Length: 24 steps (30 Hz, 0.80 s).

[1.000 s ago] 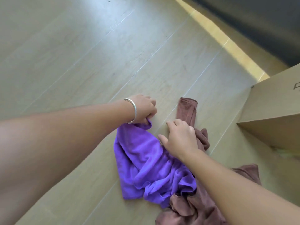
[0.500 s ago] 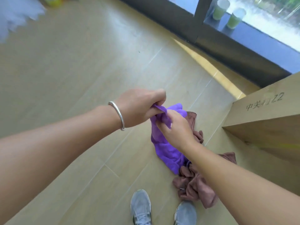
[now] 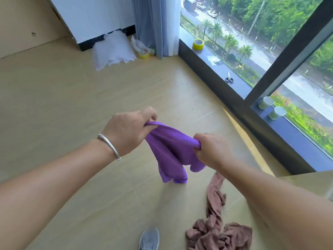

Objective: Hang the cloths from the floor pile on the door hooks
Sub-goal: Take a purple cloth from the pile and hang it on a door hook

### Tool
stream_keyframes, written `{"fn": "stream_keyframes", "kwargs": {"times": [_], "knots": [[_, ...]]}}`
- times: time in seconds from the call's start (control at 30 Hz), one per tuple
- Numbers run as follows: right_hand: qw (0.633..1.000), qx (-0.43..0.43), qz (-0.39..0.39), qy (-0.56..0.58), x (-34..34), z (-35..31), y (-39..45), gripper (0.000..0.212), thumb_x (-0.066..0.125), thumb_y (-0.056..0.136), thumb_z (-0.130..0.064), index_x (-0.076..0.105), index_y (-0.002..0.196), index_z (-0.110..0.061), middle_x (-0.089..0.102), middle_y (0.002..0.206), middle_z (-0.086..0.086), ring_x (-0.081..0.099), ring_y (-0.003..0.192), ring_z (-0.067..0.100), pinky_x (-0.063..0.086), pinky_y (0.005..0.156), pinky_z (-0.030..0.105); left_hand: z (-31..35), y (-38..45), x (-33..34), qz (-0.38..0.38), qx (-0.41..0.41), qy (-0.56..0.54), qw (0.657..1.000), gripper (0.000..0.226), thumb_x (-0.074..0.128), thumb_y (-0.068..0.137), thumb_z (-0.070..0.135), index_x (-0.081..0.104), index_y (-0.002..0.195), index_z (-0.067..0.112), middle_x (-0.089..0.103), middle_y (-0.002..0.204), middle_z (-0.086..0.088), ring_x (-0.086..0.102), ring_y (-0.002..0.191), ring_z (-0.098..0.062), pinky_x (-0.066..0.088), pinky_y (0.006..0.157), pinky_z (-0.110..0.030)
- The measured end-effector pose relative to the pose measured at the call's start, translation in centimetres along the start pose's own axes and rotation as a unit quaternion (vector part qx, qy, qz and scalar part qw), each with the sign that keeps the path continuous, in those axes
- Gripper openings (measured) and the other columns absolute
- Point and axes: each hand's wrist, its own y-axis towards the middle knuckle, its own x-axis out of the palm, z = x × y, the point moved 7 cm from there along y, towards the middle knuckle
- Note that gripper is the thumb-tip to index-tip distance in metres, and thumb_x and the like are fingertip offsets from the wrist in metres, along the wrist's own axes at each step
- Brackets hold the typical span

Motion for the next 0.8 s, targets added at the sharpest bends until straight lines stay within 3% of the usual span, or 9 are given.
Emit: {"fn": "stream_keyframes", "kwargs": {"times": [0.1,0.2,0.27,0.43,0.53,0.63,0.8], "knots": [[0.996,-0.077,-0.005,-0.048,-0.7,-2.6,-0.5,0.017,0.050,0.076,-0.020,0.062,0.088,-0.023,0.061,0.076,-0.002,0.057,0.077,0.027,0.035,0.057,0.031,-2.8,-5.4,-2.1,0.013,-0.077,0.013,0.997,0.041,0.037,0.092,0.044,0.068,0.106,0.022,0.072,0.094,0.008,0.066,0.078,-0.024,0.047,0.063,-0.029],[0.980,-0.168,-0.027,-0.105,0.8,-5.4,-1.9,0.017,0.049,0.082,-0.020,0.061,0.093,-0.025,0.064,0.078,-0.004,0.059,0.079,0.025,0.034,0.064,0.031,-5.2,-11.7,-2.0,-0.025,-0.148,0.035,0.988,0.049,0.027,0.092,0.046,0.070,0.098,0.024,0.068,0.084,0.007,0.062,0.073,-0.027,0.047,0.067,-0.035],[0.970,-0.197,-0.063,-0.130,2.7,-7.0,-3.4,0.016,0.048,0.084,-0.019,0.059,0.093,-0.026,0.065,0.081,-0.004,0.059,0.080,0.025,0.033,0.067,0.032,-6.2,-16.6,-1.4,-0.045,-0.188,0.054,0.980,0.043,0.032,0.094,0.040,0.072,0.096,0.022,0.067,0.080,0.003,0.061,0.069,-0.029,0.047,0.065,-0.035],[0.951,-0.178,-0.200,-0.157,9.3,-10.8,-8.6,0.014,0.044,0.081,-0.006,0.045,0.085,-0.019,0.058,0.086,0.005,0.057,0.085,0.029,0.035,0.063,0.032,-7.1,-30.2,1.2,-0.109,-0.274,0.092,0.951,0.017,0.058,0.092,0.018,0.073,0.083,0.019,0.060,0.065,0.001,0.057,0.058,-0.030,0.040,0.055,-0.031],[0.945,-0.164,-0.239,-0.151,13.1,-13.2,-12.2,0.017,0.045,0.082,-0.003,0.045,0.087,-0.019,0.058,0.091,0.007,0.059,0.089,0.031,0.036,0.064,0.032,-6.5,-37.3,2.6,-0.130,-0.310,0.073,0.939,0.017,0.059,0.084,0.013,0.075,0.079,0.016,0.064,0.065,0.003,0.061,0.057,-0.028,0.041,0.055,-0.030],[0.937,-0.179,-0.248,-0.169,16.3,-15.1,-15.8,0.018,0.045,0.083,-0.002,0.049,0.093,-0.018,0.060,0.095,0.006,0.061,0.088,0.030,0.036,0.062,0.033,-5.4,-43.3,4.9,-0.179,-0.348,0.033,0.920,0.011,0.067,0.086,0.007,0.074,0.082,0.015,0.067,0.072,0.002,0.063,0.067,-0.028,0.041,0.060,-0.032],[0.919,-0.199,-0.293,-0.175,20.9,-16.6,-19.7,0.025,0.044,0.081,0.002,0.055,0.097,-0.013,0.056,0.097,0.008,0.061,0.088,0.032,0.037,0.063,0.033,-4.8,-51.3,8.1,-0.210,-0.410,0.006,0.888,0.015,0.061,0.091,0.015,0.074,0.093,0.022,0.069,0.086,0.005,0.063,0.084,-0.024,0.034,0.061,-0.029]]}}
